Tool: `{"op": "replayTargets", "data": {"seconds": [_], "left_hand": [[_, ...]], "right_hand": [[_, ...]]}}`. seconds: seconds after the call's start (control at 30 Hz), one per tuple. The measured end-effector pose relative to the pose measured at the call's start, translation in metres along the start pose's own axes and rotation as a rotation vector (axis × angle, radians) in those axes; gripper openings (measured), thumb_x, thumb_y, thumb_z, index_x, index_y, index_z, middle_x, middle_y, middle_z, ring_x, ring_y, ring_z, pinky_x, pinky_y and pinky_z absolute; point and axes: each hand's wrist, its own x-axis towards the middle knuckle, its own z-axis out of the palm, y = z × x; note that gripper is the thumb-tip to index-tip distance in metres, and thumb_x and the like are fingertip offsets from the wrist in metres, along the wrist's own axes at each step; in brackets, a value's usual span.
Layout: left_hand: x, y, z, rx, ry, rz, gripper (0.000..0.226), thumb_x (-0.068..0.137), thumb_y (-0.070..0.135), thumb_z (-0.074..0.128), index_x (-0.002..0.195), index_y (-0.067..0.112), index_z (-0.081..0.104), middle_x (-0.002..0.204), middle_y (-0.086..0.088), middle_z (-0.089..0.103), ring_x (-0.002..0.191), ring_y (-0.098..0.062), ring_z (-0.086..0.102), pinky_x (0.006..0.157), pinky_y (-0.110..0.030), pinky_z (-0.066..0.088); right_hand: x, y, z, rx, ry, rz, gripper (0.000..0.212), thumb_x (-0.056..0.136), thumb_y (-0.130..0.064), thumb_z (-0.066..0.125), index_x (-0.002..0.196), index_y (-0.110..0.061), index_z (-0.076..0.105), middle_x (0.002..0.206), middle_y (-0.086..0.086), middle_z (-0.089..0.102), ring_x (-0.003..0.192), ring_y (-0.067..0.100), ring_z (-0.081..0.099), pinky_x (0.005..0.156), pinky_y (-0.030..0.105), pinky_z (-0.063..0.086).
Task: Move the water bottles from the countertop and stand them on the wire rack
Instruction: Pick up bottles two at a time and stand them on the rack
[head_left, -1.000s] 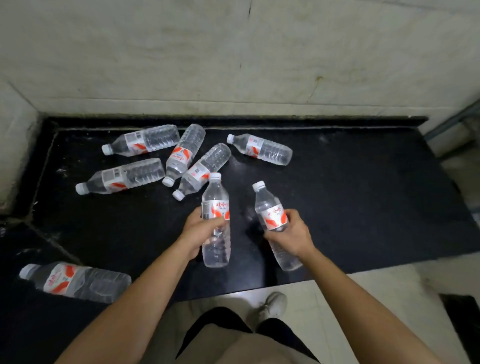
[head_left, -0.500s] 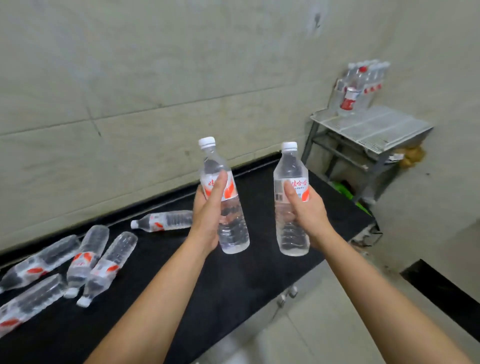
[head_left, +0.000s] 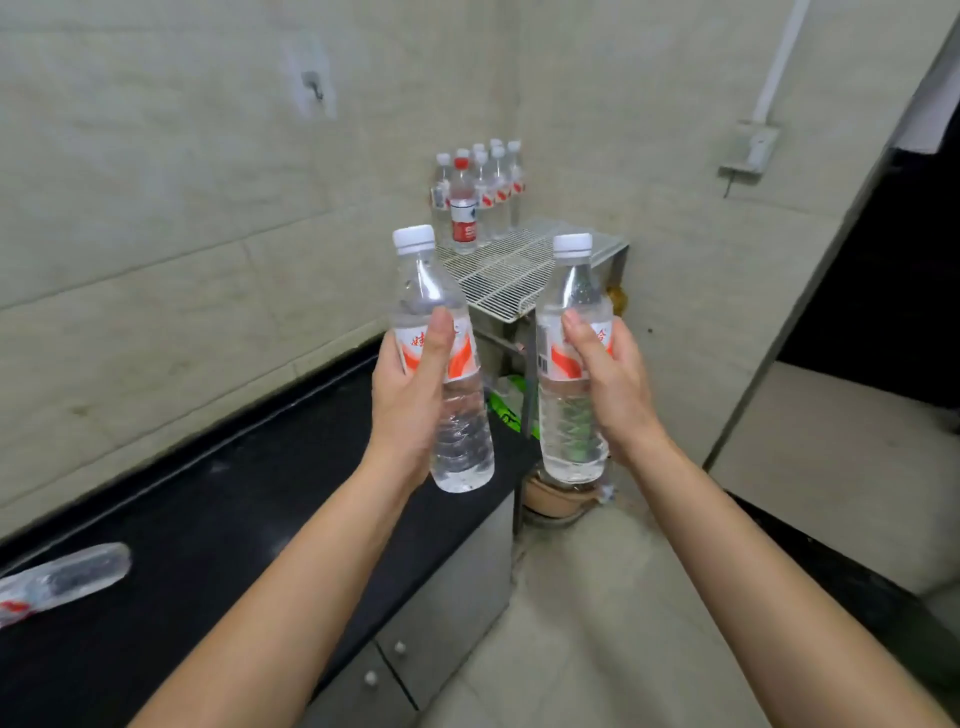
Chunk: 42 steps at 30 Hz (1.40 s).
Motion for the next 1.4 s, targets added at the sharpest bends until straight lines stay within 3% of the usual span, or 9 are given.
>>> {"op": "replayTargets", "data": {"seconds": [0.13,0.33,0.5,0.7,0.87,1.0,1.17,1.27,1.4], "left_hand": [[0.033,-0.016,0.055,0.048,-0.038,0.053,0.063,0.077,0.062,0.076,0.119,0.018,0.061,0.113,-0.010,0.075,0.103,-0.027,0.074,0.083,-0.038,0.061],[0.112,-0.061,0.118,-0.033,-0.114,0.021,0.060,0.083,0.046,0.073,0.130,0.013,0.058,0.120,-0.011,0.074,0.110,-0.028,0.072,0.096,-0.049,0.058],[0.215,-0.098,0.161,-0.080,-0.093,0.023,0.058,0.081,0.050,0.078,0.128,0.024,0.057,0.123,-0.005,0.073,0.113,-0.024,0.071,0.100,-0.052,0.055],[0.327,-0.109,0.194,-0.001,-0.113,0.045,0.059,0.079,0.060,0.068,0.129,0.037,0.048,0.134,0.006,0.064,0.122,-0.011,0.064,0.106,-0.045,0.051],[0.398,-0.112,0.201,0.049,-0.102,0.097,0.053,0.091,0.038,0.071,0.139,0.027,0.050,0.131,0.012,0.066,0.121,-0.002,0.064,0.108,-0.042,0.051],[0.446,-0.130,0.201,0.095,-0.006,0.122,0.057,0.090,0.036,0.075,0.142,0.026,0.052,0.133,0.007,0.068,0.125,-0.012,0.064,0.106,-0.048,0.052],[0.499,-0.158,0.199,0.194,0.147,0.122,0.059,0.088,0.038,0.077,0.141,0.030,0.054,0.132,0.009,0.068,0.123,-0.011,0.065,0.104,-0.047,0.053],[0.530,-0.173,0.205,0.254,0.263,0.113,0.054,0.089,0.035,0.075,0.138,0.023,0.057,0.128,0.003,0.071,0.117,-0.016,0.069,0.101,-0.048,0.056],[0.563,-0.185,0.208,0.312,0.384,0.081,0.043,0.090,0.033,0.072,0.131,0.026,0.059,0.123,0.002,0.074,0.113,-0.017,0.071,0.100,-0.047,0.056]], "right_hand": [[0.042,0.013,-0.028,0.036,0.028,0.005,0.058,0.068,-0.076,0.073,0.106,-0.032,0.067,0.110,0.003,0.076,0.104,0.025,0.073,0.101,0.056,0.052],[0.127,0.045,-0.032,0.042,-0.039,-0.005,0.064,0.075,-0.072,0.072,0.120,-0.027,0.064,0.118,0.001,0.075,0.109,0.019,0.073,0.102,0.053,0.053],[0.236,0.068,-0.034,0.012,-0.096,-0.021,0.055,0.085,-0.059,0.069,0.129,-0.027,0.063,0.124,-0.001,0.073,0.117,0.019,0.069,0.107,0.051,0.050],[0.356,0.069,-0.024,0.016,-0.162,-0.003,0.040,0.091,-0.046,0.066,0.126,-0.029,0.060,0.120,-0.005,0.074,0.111,0.011,0.071,0.095,0.033,0.054],[0.433,0.076,-0.009,-0.001,-0.207,-0.022,0.046,0.088,-0.055,0.064,0.127,-0.029,0.061,0.114,-0.012,0.076,0.108,0.005,0.072,0.089,0.024,0.056],[0.496,0.098,0.008,-0.049,-0.300,-0.058,0.036,0.099,-0.047,0.057,0.130,-0.030,0.057,0.118,-0.013,0.072,0.106,-0.002,0.069,0.089,0.021,0.056],[0.574,0.141,0.026,-0.038,-0.545,-0.056,0.061,0.092,-0.060,0.061,0.145,-0.032,0.049,0.139,-0.008,0.064,0.129,0.013,0.061,0.110,0.046,0.049],[0.622,0.168,0.032,-0.068,-0.699,-0.052,0.062,0.097,-0.055,0.057,0.151,-0.029,0.041,0.146,-0.012,0.057,0.134,0.006,0.055,0.116,0.041,0.043],[0.671,0.195,0.043,-0.070,-0.766,-0.001,0.073,0.092,-0.070,0.053,0.153,-0.033,0.037,0.149,-0.011,0.055,0.137,0.011,0.053,0.118,0.050,0.040]]}}
